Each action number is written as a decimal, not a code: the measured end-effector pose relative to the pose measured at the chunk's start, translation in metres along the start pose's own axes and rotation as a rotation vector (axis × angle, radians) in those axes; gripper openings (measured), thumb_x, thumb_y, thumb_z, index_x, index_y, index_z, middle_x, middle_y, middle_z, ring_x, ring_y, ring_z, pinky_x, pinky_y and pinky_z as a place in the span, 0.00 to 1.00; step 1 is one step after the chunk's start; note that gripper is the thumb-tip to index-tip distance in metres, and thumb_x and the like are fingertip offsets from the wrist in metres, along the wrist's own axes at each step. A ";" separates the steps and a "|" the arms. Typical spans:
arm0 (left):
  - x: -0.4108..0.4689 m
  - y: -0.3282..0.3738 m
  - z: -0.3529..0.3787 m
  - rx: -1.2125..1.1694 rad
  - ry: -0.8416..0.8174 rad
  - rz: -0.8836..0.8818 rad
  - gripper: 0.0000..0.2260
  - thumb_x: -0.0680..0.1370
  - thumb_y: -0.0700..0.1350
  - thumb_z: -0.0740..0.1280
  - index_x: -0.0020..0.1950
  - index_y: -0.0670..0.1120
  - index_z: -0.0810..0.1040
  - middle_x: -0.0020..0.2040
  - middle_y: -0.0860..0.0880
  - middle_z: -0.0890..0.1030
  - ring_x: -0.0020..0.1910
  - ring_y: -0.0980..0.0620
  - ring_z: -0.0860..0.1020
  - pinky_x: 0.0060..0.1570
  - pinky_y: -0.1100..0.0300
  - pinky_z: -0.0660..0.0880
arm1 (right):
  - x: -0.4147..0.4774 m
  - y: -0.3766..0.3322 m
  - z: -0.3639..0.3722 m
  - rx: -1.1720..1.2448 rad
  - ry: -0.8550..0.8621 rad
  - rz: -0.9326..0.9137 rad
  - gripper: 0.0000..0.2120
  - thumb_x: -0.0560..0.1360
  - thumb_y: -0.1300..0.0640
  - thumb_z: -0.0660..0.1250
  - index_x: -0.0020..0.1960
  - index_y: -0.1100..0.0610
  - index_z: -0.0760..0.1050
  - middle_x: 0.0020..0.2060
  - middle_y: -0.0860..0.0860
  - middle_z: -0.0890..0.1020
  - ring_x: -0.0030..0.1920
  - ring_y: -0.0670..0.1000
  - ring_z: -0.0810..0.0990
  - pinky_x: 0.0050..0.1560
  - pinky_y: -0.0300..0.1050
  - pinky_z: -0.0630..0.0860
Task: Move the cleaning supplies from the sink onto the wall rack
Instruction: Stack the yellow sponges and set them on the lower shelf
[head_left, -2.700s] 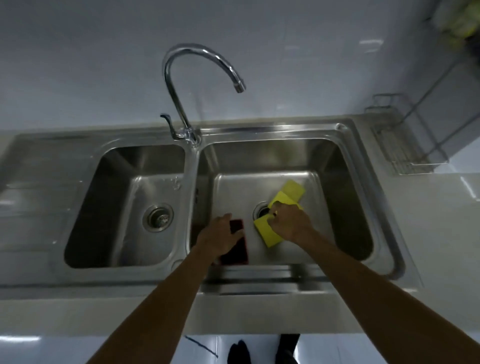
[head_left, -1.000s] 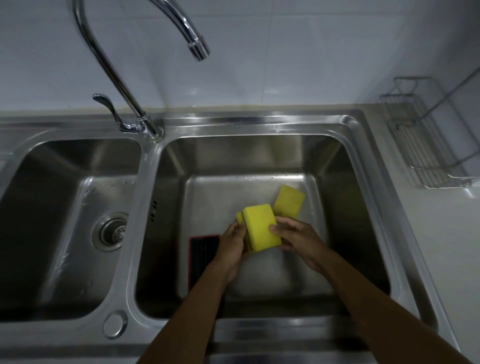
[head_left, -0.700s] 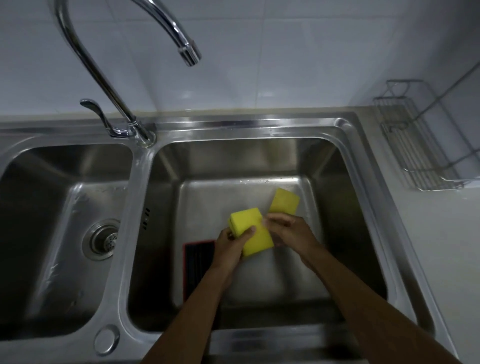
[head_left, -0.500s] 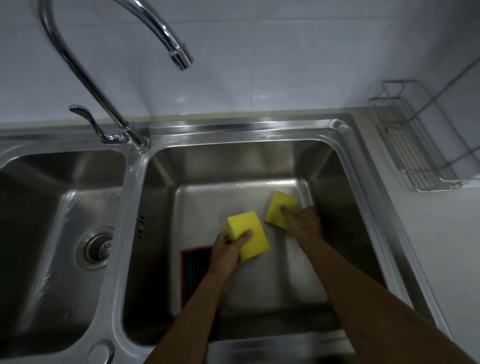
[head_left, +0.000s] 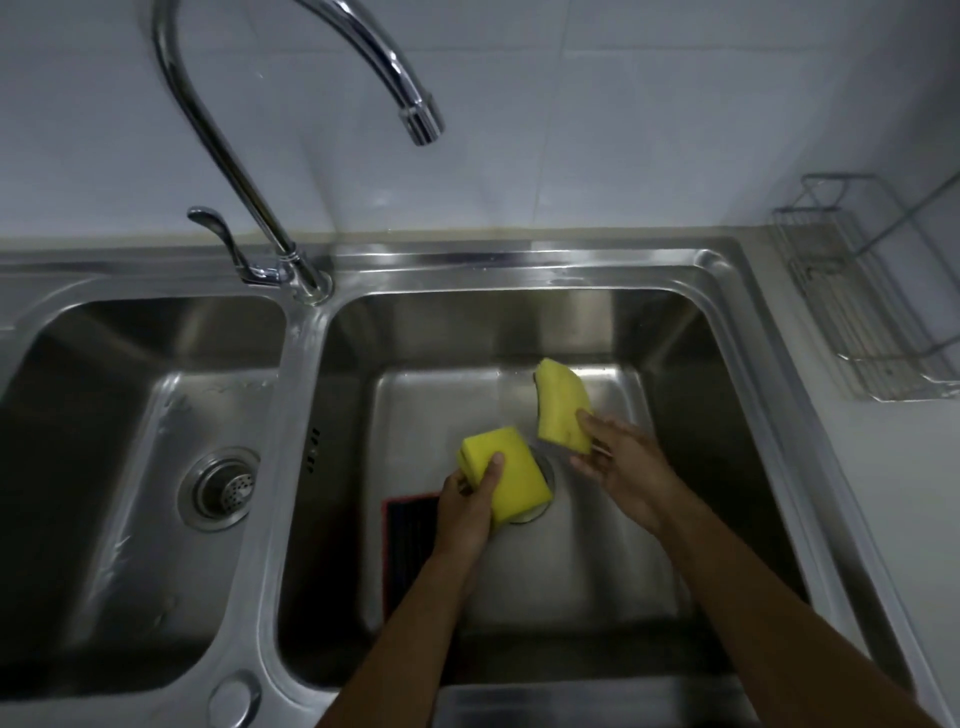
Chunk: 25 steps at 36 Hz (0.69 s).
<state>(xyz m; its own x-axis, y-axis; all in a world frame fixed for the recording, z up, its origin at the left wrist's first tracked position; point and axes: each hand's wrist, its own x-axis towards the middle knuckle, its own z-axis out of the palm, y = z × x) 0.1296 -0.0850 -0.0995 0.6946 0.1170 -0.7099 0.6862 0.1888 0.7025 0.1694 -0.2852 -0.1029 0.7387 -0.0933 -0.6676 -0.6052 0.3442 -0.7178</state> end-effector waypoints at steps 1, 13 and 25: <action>0.001 0.000 0.000 -0.012 0.009 0.003 0.31 0.72 0.63 0.73 0.68 0.47 0.74 0.62 0.47 0.80 0.57 0.46 0.80 0.61 0.41 0.78 | -0.010 -0.002 0.000 0.023 -0.083 0.011 0.16 0.73 0.53 0.75 0.59 0.56 0.81 0.54 0.54 0.86 0.53 0.52 0.85 0.54 0.49 0.79; -0.002 0.001 0.005 -0.037 -0.035 0.051 0.18 0.82 0.60 0.58 0.67 0.53 0.72 0.59 0.51 0.79 0.57 0.48 0.80 0.61 0.42 0.78 | -0.046 0.011 0.026 -0.169 -0.155 -0.087 0.13 0.73 0.57 0.76 0.56 0.58 0.84 0.53 0.56 0.86 0.53 0.54 0.84 0.58 0.53 0.79; 0.003 -0.004 0.010 -0.132 -0.047 0.030 0.18 0.82 0.55 0.63 0.69 0.48 0.73 0.62 0.48 0.79 0.59 0.47 0.80 0.52 0.48 0.82 | -0.042 0.027 0.025 -0.040 -0.038 -0.136 0.10 0.74 0.57 0.74 0.54 0.57 0.85 0.52 0.54 0.87 0.57 0.56 0.84 0.61 0.53 0.79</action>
<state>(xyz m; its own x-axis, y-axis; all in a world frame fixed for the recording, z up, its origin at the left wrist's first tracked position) 0.1313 -0.0954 -0.1041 0.7259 0.0794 -0.6832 0.6325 0.3132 0.7085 0.1292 -0.2487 -0.0892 0.8250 -0.1013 -0.5560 -0.5093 0.2934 -0.8090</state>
